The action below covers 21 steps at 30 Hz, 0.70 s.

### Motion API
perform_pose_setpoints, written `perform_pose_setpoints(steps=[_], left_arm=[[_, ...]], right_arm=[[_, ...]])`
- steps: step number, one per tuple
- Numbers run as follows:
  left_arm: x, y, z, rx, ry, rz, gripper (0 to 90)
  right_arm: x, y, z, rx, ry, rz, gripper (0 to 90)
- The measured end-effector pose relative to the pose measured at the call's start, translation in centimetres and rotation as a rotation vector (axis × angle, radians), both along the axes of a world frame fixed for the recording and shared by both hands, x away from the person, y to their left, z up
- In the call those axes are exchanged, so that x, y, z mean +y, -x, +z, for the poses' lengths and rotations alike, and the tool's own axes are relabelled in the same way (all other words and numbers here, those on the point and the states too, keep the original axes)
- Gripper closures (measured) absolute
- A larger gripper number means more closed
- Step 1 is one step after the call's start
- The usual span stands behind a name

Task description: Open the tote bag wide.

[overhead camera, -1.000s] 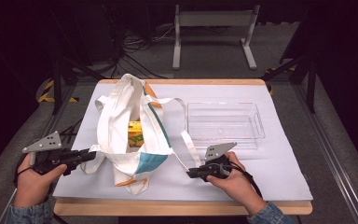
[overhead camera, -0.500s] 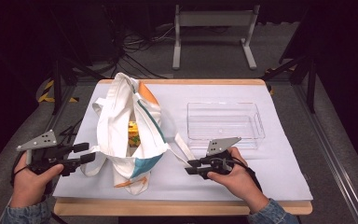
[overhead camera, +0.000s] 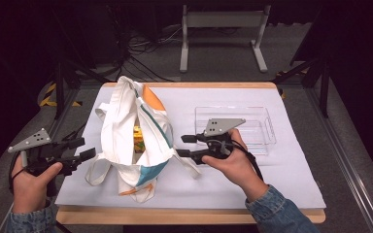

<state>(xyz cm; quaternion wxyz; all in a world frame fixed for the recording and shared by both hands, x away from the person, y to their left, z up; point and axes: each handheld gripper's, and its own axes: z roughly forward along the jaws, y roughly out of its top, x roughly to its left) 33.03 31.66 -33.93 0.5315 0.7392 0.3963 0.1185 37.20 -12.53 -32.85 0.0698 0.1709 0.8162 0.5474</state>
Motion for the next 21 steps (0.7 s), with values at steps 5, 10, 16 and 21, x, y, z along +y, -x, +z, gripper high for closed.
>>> perform_pose_setpoints(steps=[5, 10, 16, 21], left_arm=[[-1.0, -0.9, -0.4, -0.006, -0.032, 0.03, 22.0], [-1.8, -1.7, -1.1, -0.001, -0.024, 0.039, 21.4], [-2.7, -2.6, -1.8, 0.006, -0.03, 0.044, 22.7], [-2.9, -2.8, -1.8, -0.023, -0.024, 0.043, 26.2]], right_arm=[[2.5, -1.5, 1.0, -0.04, -0.034, -0.025, 43.7], [4.9, -3.3, 1.0, -0.074, -0.012, -0.054, 40.4], [6.5, -4.8, 0.1, -0.069, 0.017, -0.064, 41.4], [7.2, -5.4, -0.7, -0.085, 0.039, -0.061, 43.8]])
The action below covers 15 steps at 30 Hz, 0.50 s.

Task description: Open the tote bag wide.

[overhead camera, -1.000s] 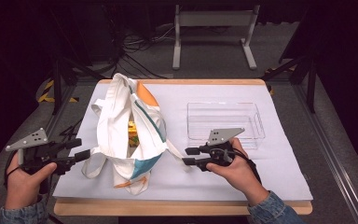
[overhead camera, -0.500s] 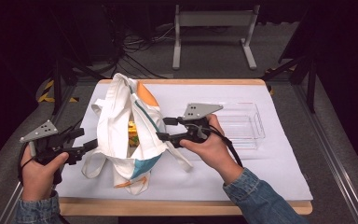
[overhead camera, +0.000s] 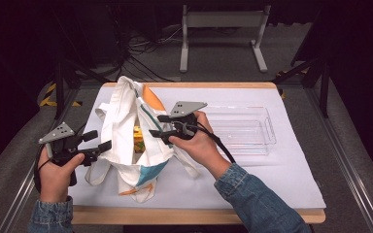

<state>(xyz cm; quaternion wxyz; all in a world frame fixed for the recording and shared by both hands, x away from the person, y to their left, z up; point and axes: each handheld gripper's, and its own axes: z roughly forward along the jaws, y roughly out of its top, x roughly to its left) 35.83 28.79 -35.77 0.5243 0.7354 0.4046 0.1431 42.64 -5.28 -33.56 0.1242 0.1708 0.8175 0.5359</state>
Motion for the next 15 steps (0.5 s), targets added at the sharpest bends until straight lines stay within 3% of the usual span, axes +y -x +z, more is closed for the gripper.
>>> perform_pose_setpoints(steps=[4, 5, 8, 9, 10, 15], left_arm=[[-0.19, -0.15, -0.26, -0.014, 0.0, -0.013, 30.9], [-0.28, -0.13, -0.3, -0.021, -0.006, -0.014, 33.8], [-0.21, -0.07, -0.29, -0.028, -0.013, -0.009, 39.4], [-0.15, -0.03, -0.3, -0.032, -0.011, -0.006, 47.4], [-0.04, 0.01, -0.31, -0.04, -0.014, 0.0, 47.4], [0.52, 0.4, -0.19, -0.085, -0.02, 0.015, 76.2]], right_arm=[[0.21, -0.18, -0.19, 0.007, -0.003, 0.006, 52.1], [0.28, -0.12, -0.16, 0.011, -0.003, 0.016, 60.1], [0.29, -0.04, -0.1, 0.005, 0.011, 0.017, 68.9], [0.27, 0.05, -0.05, -0.003, 0.022, 0.016, 79.0], [0.27, 0.05, -0.05, -0.003, 0.022, 0.016, 79.0], [0.07, 0.48, 0.28, -0.041, 0.042, 0.01, 87.8]])
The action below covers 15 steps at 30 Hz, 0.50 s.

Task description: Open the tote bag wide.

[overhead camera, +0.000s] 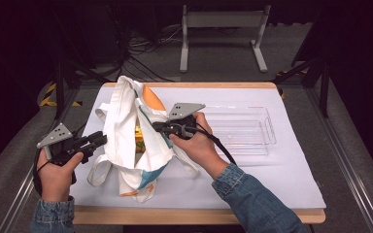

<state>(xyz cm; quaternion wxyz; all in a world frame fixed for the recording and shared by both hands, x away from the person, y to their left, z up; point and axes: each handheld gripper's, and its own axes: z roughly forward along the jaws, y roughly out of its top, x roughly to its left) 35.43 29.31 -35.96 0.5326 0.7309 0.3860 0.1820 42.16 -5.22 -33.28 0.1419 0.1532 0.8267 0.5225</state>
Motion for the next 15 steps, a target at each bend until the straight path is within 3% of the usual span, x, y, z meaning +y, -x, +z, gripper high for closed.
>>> perform_pose_setpoints(steps=[3, 7, 15], left_arm=[[0.3, 0.3, 0.2, -0.014, 0.011, -0.004, 89.8], [0.2, 0.4, 0.3, -0.018, -0.025, 0.006, 90.0], [1.2, 1.2, 1.0, -0.054, -0.041, 0.051, 90.0]], right_arm=[[-0.3, 0.3, 0.3, -0.012, -0.009, -0.001, 88.0], [-1.1, 0.7, 1.0, -0.035, -0.017, -0.011, 88.1], [-3.1, 1.2, 1.9, -0.066, -0.008, -0.048, 88.2]])
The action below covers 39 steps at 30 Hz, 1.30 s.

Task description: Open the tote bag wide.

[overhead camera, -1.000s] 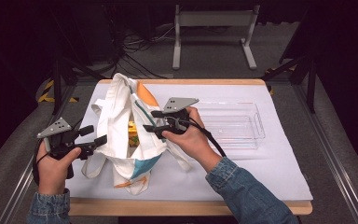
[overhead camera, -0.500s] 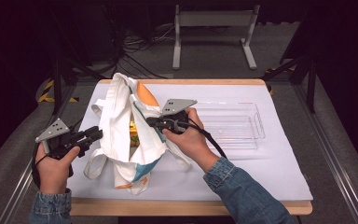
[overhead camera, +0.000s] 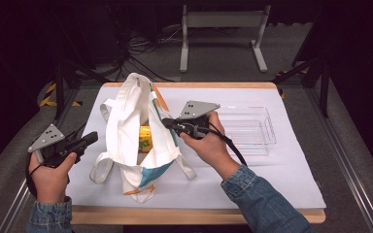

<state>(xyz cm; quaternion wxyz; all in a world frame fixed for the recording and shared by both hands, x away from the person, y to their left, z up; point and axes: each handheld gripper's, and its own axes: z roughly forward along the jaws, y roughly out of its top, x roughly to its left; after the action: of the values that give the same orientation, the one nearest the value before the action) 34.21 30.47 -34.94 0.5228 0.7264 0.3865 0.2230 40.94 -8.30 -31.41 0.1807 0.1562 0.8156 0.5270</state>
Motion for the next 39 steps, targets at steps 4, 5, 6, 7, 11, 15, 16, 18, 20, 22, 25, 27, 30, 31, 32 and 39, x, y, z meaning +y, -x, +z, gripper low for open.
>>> perform_pose_setpoints(steps=[4, 5, 6, 7, 11, 15, 16, 18, 20, 22, 25, 27, 30, 31, 32, 39], left_arm=[[0.1, 0.0, -0.1, 0.015, 0.022, -0.008, 90.0], [0.0, 0.0, -0.1, 0.022, 0.022, -0.014, 90.0], [-0.1, -0.1, -0.2, 0.03, 0.026, -0.023, 90.0], [-0.3, -0.1, -0.2, 0.039, 0.039, -0.033, 90.0], [-1.0, -0.2, -0.2, 0.068, 0.069, -0.06, 86.0], [-2.0, -0.4, -0.1, 0.094, 0.097, -0.094, 74.9], [-2.2, -0.5, 0.0, 0.096, 0.107, -0.1, 70.7], [-2.6, -0.6, 0.1, 0.095, 0.113, -0.101, 64.0], [-2.7, -0.6, 0.2, 0.096, 0.126, -0.101, 58.9], [-2.9, -0.7, 0.2, 0.095, 0.133, -0.1, 53.7], [-3.1, -1.0, 0.2, 0.098, 0.141, -0.097, 49.4], [-3.3, -1.1, 0.2, 0.102, 0.159, -0.097, 43.5], [-3.3, -1.3, 0.4, 0.094, 0.183, -0.104, 39.8], [-3.3, -1.3, 0.5, 0.09, 0.19, -0.107, 39.7], [-3.3, -1.3, 0.6, 0.087, 0.189, -0.106, 39.5], [-4.9, -2.6, -0.2, 0.161, 0.149, -0.133, 32.4]], right_arm=[[-1.0, 0.0, -0.1, 0.008, -0.002, -0.017, 88.2], [-1.2, 0.0, -0.1, 0.006, 0.001, -0.02, 88.2], [-1.3, 0.0, -0.2, 0.006, 0.001, -0.021, 88.2], [-1.4, 0.1, -0.2, 0.002, 0.004, -0.021, 88.2], [-1.7, 0.4, -0.5, -0.009, 0.018, -0.022, 88.2], [-1.7, 0.7, -0.8, -0.022, 0.032, -0.019, 88.2], [-1.6, 0.8, -0.8, -0.028, 0.036, -0.018, 88.2], [-1.4, 1.0, -0.8, -0.042, 0.048, -0.016, 88.2], [-1.2, 1.2, -0.8, -0.053, 0.059, -0.012, 88.1], [-1.1, 1.3, -0.9, -0.061, 0.066, -0.011, 88.1], [-1.0, 1.4, -0.9, -0.065, 0.069, -0.011, 88.1], [-0.9, 1.5, -0.9, -0.066, 0.07, -0.012, 88.1], [-0.9, 1.6, -1.0, -0.068, 0.07, -0.016, 88.1], [-1.0, 1.6, -1.0, -0.069, 0.07, -0.016, 88.1], [-1.0, 1.6, -0.9, -0.069, 0.069, -0.016, 88.1], [-0.9, 1.9, -0.8, -0.077, 0.069, -0.02, 88.0]])
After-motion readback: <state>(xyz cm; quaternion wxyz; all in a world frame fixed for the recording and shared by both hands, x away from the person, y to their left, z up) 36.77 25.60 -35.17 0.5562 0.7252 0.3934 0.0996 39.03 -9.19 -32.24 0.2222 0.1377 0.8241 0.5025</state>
